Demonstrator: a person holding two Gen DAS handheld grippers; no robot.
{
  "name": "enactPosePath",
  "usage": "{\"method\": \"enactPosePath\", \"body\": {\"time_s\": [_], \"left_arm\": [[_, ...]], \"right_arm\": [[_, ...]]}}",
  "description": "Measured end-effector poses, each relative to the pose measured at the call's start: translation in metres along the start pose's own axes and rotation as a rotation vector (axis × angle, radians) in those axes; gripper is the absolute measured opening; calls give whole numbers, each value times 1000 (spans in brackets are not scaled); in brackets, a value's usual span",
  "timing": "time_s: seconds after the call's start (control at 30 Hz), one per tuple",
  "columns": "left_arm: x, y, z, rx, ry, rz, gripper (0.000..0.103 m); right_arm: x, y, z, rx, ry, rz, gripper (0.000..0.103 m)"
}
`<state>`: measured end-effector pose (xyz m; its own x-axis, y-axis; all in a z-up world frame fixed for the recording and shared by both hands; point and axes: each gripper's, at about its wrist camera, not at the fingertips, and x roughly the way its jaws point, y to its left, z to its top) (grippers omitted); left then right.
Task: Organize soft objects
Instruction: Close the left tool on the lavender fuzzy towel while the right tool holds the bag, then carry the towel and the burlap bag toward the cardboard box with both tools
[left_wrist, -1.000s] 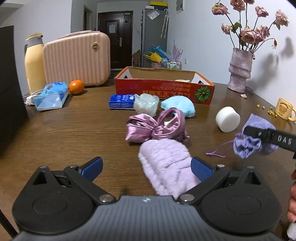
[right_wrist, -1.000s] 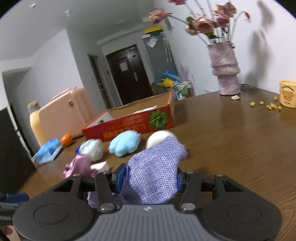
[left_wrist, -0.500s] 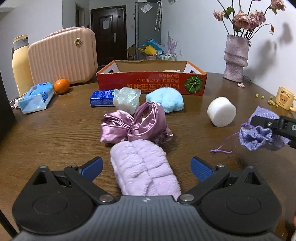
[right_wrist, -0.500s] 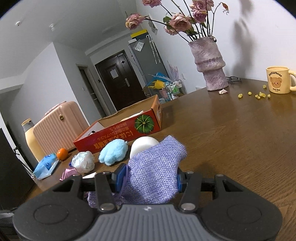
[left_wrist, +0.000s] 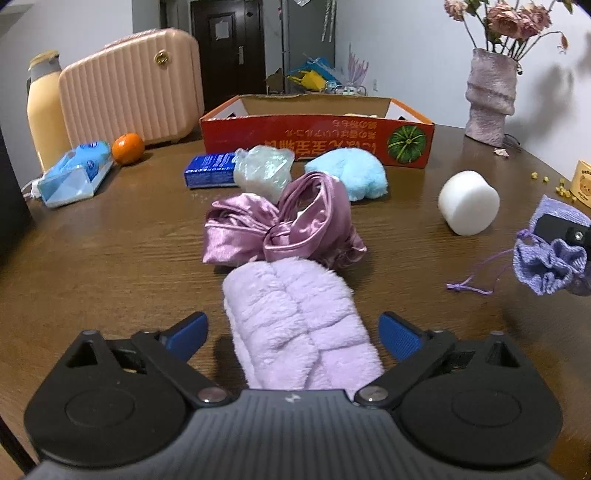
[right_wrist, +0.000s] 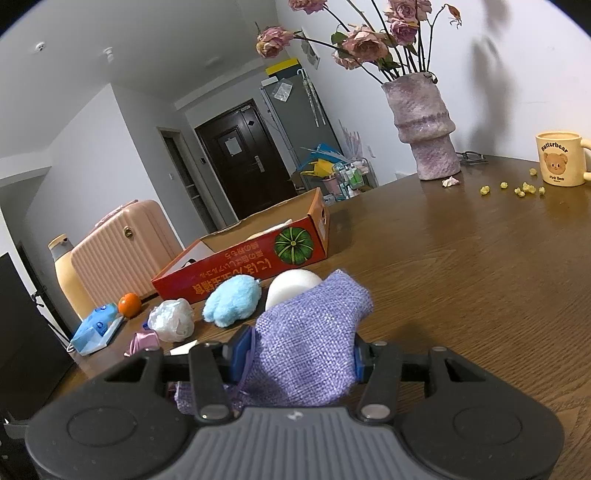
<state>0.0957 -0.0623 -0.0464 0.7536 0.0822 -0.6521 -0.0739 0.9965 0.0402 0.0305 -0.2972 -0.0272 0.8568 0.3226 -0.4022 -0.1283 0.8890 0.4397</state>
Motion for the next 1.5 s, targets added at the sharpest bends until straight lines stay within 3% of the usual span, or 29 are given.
{"method": "enactPosePath", "body": {"time_s": [0.03,0.1,0.2,0.3,0.77,1.5], "left_arm": [[1,2,0,-9,6,-1,88],[4,5,0,-20,18,-4,70],[6,7,-1,-30,33,-26,55],[4,10,-1,-37,21,-38,50],[-8,23,-3,-64,-32,-87,45],[-58,52,18,-69,-223,-144,45]], "right_arm": [[0,0,0,0,1,-2,50],[1,0,0,0,3,-5,50],[2,0,0,-3,5,-10,50],[2,2,-1,-7,8,-14,50],[2,4,-1,-20,1,-23,50],[-2,38,18,-60,-87,-21,50]]}}
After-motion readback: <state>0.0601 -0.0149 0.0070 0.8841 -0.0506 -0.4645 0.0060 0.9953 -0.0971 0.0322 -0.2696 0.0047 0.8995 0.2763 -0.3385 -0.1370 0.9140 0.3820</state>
